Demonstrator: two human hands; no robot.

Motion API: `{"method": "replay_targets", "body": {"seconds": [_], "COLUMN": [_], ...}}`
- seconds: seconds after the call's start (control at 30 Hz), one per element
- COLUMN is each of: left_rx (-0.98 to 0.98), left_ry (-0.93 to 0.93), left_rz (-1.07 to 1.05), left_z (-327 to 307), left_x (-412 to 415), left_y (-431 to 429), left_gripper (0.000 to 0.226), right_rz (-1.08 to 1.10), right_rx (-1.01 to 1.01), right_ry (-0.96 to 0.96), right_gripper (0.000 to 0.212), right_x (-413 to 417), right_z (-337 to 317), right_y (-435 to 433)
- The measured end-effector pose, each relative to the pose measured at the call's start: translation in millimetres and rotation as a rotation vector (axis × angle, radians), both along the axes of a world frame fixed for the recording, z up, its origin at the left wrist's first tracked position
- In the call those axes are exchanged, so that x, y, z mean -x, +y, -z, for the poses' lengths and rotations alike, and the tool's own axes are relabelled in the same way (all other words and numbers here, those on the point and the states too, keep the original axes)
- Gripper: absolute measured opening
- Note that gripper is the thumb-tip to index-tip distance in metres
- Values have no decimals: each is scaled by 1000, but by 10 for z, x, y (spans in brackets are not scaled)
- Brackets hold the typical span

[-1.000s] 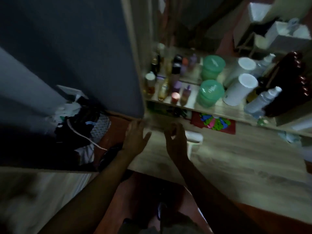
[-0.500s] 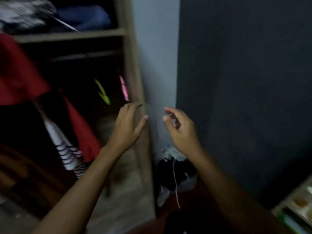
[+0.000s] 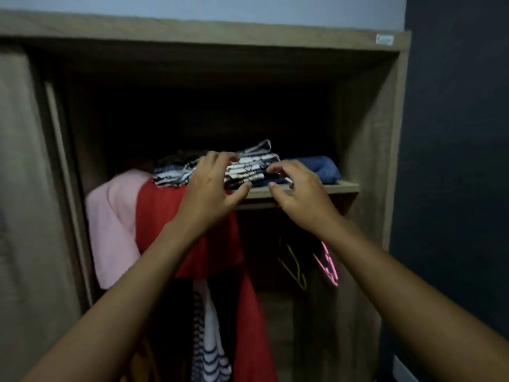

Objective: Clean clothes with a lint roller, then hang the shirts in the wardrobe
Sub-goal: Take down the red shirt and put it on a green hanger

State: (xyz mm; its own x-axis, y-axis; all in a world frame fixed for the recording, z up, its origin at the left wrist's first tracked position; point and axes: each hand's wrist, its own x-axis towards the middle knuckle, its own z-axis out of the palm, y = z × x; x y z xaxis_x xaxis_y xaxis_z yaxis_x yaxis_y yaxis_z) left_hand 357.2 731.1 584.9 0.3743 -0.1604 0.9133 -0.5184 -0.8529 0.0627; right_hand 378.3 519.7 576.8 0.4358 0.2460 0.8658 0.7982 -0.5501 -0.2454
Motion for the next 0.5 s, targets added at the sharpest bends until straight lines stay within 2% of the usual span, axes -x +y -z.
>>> {"method": "replay_targets", "body": {"seconds": [0.07, 0.17, 0.23, 0.3, 0.37, 0.5], "left_rx": [-66, -140, -192, -245, -269, -202], "left_ry": [97, 271, 323, 314, 300, 335], "left_rz": [-137, -268, -341, -369, -348, -284], "left_z": [-176, -290, -343, -435, -548, -821], "left_x": [-195, -428, -541, -616, -642, -642], "left_y": [128, 200, 230, 272, 333, 511], "left_gripper": [71, 95, 89, 70, 55, 43], "right_rz": [62, 217, 277, 293, 302, 310], "right_rx": [124, 344, 461, 519, 529, 544], "right_ry": [-7, 8, -3, -48, -96, -97], "right_gripper": [38, 63, 75, 82, 87, 93], "right_x": [-177, -428, -577, -700, -794, -940], "right_z": [-203, -421, -497, -557, -636, -822], "right_y": [103, 244, 326, 396, 465, 598]}}
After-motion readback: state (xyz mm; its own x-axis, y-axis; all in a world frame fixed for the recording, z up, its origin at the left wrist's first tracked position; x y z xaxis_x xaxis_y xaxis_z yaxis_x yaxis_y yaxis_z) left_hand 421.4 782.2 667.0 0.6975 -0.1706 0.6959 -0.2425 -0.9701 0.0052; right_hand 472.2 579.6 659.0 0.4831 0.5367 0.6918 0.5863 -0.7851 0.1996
